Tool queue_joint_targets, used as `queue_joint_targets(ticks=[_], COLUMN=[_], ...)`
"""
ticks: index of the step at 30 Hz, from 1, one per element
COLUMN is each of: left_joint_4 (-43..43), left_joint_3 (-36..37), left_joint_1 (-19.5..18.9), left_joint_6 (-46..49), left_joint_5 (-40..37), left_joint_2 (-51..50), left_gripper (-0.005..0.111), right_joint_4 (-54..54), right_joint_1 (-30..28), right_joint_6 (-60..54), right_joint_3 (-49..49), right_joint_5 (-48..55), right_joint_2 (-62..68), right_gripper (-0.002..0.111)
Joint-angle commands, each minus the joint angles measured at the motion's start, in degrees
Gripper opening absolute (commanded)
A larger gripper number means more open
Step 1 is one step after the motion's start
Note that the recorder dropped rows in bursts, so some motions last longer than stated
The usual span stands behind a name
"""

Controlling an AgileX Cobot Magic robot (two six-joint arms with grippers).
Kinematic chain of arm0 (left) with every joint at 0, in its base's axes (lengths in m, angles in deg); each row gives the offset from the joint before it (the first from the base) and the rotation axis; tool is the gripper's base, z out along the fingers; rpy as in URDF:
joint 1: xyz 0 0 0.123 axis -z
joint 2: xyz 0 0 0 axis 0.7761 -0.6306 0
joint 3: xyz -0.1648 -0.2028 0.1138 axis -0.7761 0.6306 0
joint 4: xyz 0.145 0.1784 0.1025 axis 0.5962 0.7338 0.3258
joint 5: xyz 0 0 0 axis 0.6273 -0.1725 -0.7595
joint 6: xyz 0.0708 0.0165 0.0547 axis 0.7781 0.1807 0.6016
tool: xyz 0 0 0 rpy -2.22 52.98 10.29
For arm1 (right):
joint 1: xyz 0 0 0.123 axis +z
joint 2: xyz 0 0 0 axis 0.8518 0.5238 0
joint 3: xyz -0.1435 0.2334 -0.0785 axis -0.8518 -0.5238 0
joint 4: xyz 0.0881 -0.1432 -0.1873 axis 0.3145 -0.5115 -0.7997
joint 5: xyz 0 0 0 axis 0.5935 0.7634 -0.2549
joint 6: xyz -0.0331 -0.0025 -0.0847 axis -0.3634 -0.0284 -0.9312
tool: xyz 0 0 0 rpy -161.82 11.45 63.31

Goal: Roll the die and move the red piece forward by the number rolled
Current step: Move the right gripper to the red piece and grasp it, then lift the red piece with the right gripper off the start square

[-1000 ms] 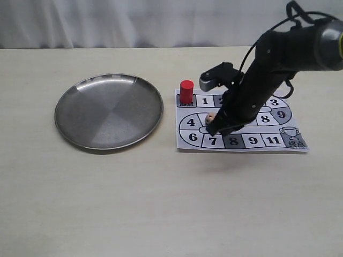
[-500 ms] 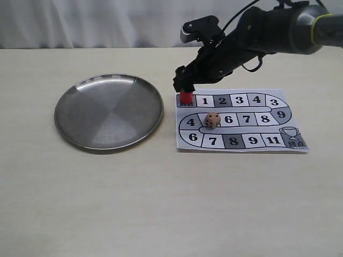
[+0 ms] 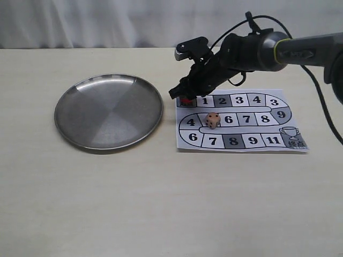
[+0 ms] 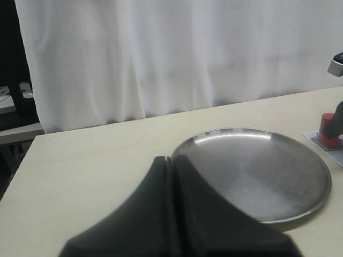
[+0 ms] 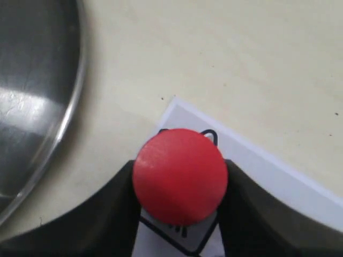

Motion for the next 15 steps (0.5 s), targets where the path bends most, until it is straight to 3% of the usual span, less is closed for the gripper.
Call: queue_joint_targets(ticks=[1, 15], left_joint_4=[-0.21, -0.21], left_joint_3=[0.1, 0.1], left_joint_1=[0.14, 0.14], left_joint_6=[-0.05, -0.05], left_joint_5=[0.52, 0.52], left_joint_2=[0.06, 0.06], left_gripper=[0.0, 0.0], right_joint_4=[0.04, -4.81], right_joint_1=[-0.21, -0.33], right_joint_6=[-0.52, 3.69], right_joint_3=[0.31, 0.31], right_joint_5=[-0.82, 3.8], right_joint_2=[-0.04, -8.88], right_gripper=[0.004, 0.004])
